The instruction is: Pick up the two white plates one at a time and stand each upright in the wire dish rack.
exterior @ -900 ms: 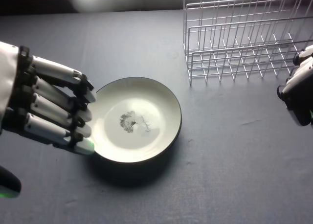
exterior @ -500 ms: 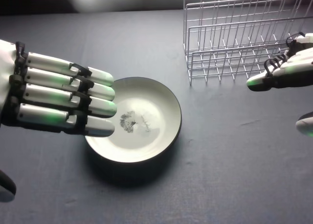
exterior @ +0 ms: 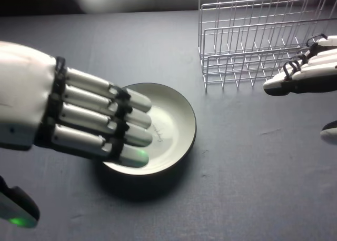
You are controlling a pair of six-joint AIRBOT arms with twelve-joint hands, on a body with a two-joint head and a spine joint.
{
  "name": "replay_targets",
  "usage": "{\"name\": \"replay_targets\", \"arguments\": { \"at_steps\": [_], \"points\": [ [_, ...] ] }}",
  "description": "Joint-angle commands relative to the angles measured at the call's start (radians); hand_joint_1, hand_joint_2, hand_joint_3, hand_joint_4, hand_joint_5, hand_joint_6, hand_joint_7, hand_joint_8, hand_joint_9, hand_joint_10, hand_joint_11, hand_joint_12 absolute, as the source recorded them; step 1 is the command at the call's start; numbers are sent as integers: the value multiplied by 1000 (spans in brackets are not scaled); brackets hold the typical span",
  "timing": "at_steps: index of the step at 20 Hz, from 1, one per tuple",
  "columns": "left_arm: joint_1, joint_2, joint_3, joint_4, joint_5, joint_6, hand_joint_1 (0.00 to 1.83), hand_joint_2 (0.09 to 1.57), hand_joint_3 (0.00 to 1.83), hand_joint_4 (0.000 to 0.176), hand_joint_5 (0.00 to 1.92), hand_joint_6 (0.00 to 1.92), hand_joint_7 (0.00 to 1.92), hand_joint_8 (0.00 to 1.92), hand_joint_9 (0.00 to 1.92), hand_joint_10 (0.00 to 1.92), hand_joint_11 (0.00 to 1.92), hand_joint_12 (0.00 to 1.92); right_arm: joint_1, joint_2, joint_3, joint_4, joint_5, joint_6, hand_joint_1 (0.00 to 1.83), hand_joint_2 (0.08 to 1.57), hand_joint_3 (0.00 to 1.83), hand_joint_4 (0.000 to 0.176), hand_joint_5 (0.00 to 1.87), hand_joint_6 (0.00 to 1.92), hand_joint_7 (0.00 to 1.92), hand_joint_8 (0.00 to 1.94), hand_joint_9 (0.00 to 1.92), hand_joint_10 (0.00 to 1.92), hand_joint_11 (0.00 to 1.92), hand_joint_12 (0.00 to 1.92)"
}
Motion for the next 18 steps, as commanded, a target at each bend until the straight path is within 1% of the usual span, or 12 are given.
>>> {"name": "replay_targets", "arguments": {
  "at_steps": [1,2,3,5,6,7,8,9,11,13,15,18],
  "points": [
    [11,-6,3,-94,3,-3,0,1266,22,0,0,0,0,0,0,0,0,0,7,3,-1,38,86,2,812,1275,0,0,286,3,314,2,304,4,0,968],
    [47,-23,11,-103,20,-3,0,1265,20,0,0,0,0,0,0,0,0,0,7,2,-1,38,86,2,853,1260,0,0,262,0,286,0,280,0,0,929],
    [85,-41,22,-105,34,-3,0,1266,19,0,0,0,0,0,0,0,0,0,7,2,-1,38,86,2,911,1239,0,0,245,3,279,0,275,0,0,922],
    [134,-60,34,-105,70,18,0,1262,15,0,0,0,0,0,0,0,0,0,6,2,-1,38,86,2,954,1210,0,0,235,1,274,1,273,2,0,932],
    [161,-69,35,-105,99,46,0,1265,15,0,0,0,0,0,0,0,0,0,6,2,-1,38,86,2,952,1218,0,0,195,0,223,0,224,1,0,845],
    [175,-77,36,-105,125,60,0,1263,13,0,0,0,0,0,0,0,0,0,6,2,-1,38,86,2,975,1205,0,0,191,1,213,0,213,0,0,806],
    [185,-86,36,-105,153,65,0,1258,10,0,0,0,0,0,0,0,0,0,6,2,-1,38,86,2,968,1192,0,0,203,5,222,3,221,3,0,825],
    [193,-95,36,-105,179,66,0,1256,9,0,0,0,0,0,0,0,0,0,6,2,-1,38,86,2,943,1202,0,0,177,2,193,2,189,2,0,746],
    [204,-111,37,-91,233,78,0,1253,7,0,0,0,0,0,0,0,0,0,6,0,-1,38,86,2,903,1190,0,0,163,1,185,1,182,2,0,717],
    [218,-128,37,-73,285,96,0,1256,7,0,0,0,0,0,0,0,0,0,6,0,-1,38,86,2,905,1182,0,0,129,0,151,0,143,1,0,590],
    [243,-144,44,-68,310,108,0,1252,4,0,0,0,0,0,0,0,0,0,6,0,-1,38,92,2,905,1150,0,0,75,1,92,1,93,1,0,445],
    [260,-158,52,-67,321,116,0,1246,1,0,0,0,0,0,0,0,0,0,4,0,-1,38,100,2,910,1149,0,0,80,8,101,6,99,6,0,452]
  ]
}}
